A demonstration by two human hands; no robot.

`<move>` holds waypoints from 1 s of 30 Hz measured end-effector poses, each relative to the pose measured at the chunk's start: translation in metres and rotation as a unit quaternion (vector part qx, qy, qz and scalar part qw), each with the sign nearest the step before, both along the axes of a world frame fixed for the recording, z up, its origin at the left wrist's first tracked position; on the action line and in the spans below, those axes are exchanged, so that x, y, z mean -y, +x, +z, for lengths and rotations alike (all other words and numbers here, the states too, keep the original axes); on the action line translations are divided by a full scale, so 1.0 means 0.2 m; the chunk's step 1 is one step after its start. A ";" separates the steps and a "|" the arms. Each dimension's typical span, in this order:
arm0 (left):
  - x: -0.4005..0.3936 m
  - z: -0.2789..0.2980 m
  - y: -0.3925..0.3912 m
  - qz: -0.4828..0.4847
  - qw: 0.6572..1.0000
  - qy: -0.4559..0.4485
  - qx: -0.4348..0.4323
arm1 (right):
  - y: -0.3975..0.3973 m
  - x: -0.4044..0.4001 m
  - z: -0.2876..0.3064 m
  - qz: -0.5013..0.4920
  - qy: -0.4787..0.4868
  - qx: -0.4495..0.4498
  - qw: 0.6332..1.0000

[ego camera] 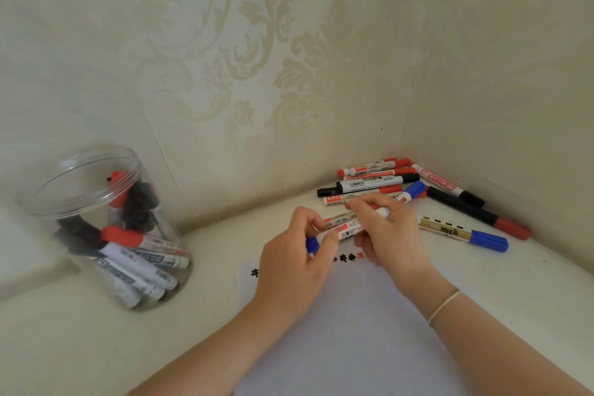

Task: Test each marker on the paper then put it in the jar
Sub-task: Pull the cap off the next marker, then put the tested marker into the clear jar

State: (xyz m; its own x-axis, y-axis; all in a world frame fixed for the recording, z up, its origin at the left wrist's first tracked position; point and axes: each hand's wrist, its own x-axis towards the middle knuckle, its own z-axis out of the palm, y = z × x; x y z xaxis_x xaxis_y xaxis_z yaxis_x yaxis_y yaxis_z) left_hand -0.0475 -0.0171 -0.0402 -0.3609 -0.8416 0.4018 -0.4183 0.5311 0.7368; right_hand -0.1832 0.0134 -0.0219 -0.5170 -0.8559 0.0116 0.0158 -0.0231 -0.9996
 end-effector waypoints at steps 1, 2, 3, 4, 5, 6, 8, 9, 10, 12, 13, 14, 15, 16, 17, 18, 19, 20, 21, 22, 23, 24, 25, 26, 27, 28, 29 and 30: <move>0.02 0.05 0.00 0.007 0.997 0.039 -0.062 | 0.00 0.02 0.02 -0.002 -0.002 0.035 0.999; 0.04 0.11 0.01 0.017 0.989 0.075 -0.130 | 0.01 0.03 0.05 -0.004 -0.014 0.081 0.997; 0.07 0.18 0.02 0.026 0.975 0.101 -0.196 | 0.03 0.05 0.09 -0.004 -0.031 0.128 0.991; 0.09 0.25 0.04 0.030 0.961 0.114 -0.251 | 0.06 0.08 0.12 0.002 -0.047 0.168 0.985; 0.10 0.31 0.07 0.030 0.952 0.107 -0.284 | 0.11 0.10 0.16 0.015 -0.054 0.191 0.980; 0.10 0.37 0.11 0.026 0.952 0.080 -0.293 | 0.17 0.12 0.20 0.036 -0.052 0.200 0.978; 0.08 0.48 0.20 0.018 0.964 -0.003 -0.265 | 0.29 0.14 0.27 0.089 -0.021 0.182 0.979; 0.07 0.52 0.25 0.023 0.970 -0.051 -0.237 | 0.35 0.15 0.31 0.116 0.004 0.160 0.980; 0.06 0.57 0.30 0.038 0.973 -0.102 -0.203 | 0.41 0.16 0.35 0.146 0.027 0.132 0.980; 0.04 0.66 0.39 0.100 0.965 -0.203 -0.133 | 0.55 0.17 0.43 0.202 0.045 0.069 0.976; 0.05 0.69 0.44 0.134 0.953 -0.246 -0.112 | 0.61 0.18 0.47 0.217 0.036 0.038 0.975; 0.05 0.72 0.49 0.166 0.939 -0.282 -0.104 | 0.66 0.20 0.51 0.225 0.020 0.007 0.974; 0.06 0.75 0.54 0.197 0.923 -0.311 -0.107 | 0.70 0.23 0.55 0.228 0.000 -0.032 0.973; 0.07 0.77 0.59 0.227 0.908 -0.335 -0.113 | 0.73 0.24 0.58 0.231 -0.020 -0.089 0.969; 0.09 0.79 0.63 0.254 0.893 -0.353 -0.115 | 0.75 0.26 0.60 0.229 -0.033 -0.171 0.958; 0.11 0.81 0.67 0.279 0.882 -0.365 -0.111 | 0.74 0.28 0.61 0.223 -0.032 -0.284 0.932; 0.13 0.83 0.71 0.298 0.874 -0.371 -0.099 | 0.72 0.29 0.60 0.212 -0.013 -0.421 0.882; 0.15 0.83 0.74 0.312 0.871 -0.371 -0.078 | 0.69 0.29 0.59 0.198 0.028 -0.550 0.811; 0.18 0.83 0.77 0.322 0.871 -0.367 -0.045 | 0.66 0.28 0.57 0.189 0.077 -0.641 0.740; 0.21 0.82 0.80 0.328 0.874 -0.358 0.000 | 0.63 0.28 0.55 0.188 0.129 -0.693 0.684; 0.23 0.81 0.82 0.329 0.876 -0.347 0.051 | 0.60 0.27 0.50 0.192 0.187 -0.712 0.649; 0.24 0.79 0.83 0.326 0.879 -0.334 0.100 | 0.58 0.28 0.46 0.196 0.246 -0.709 0.631; 0.26 0.77 0.83 0.319 0.882 -0.317 0.143 | 0.56 0.29 0.41 0.199 0.301 -0.696 0.620; 0.27 0.76 0.83 0.311 0.886 -0.293 0.180 | 0.54 0.29 0.36 0.197 0.346 -0.687 0.608; 0.28 0.74 0.83 0.307 0.890 -0.260 0.216 | 0.52 0.30 0.32 0.189 0.382 -0.682 0.593; 0.28 0.73 0.83 0.304 0.893 -0.218 0.250 | 0.51 0.30 0.29 0.180 0.408 -0.681 0.581; 0.29 0.72 0.84 0.301 0.898 -0.170 0.274 | 0.49 0.30 0.26 0.174 0.421 -0.683 0.571; 0.30 0.72 0.85 0.296 0.903 -0.122 0.286 | 0.48 0.29 0.23 0.170 0.426 -0.687 0.564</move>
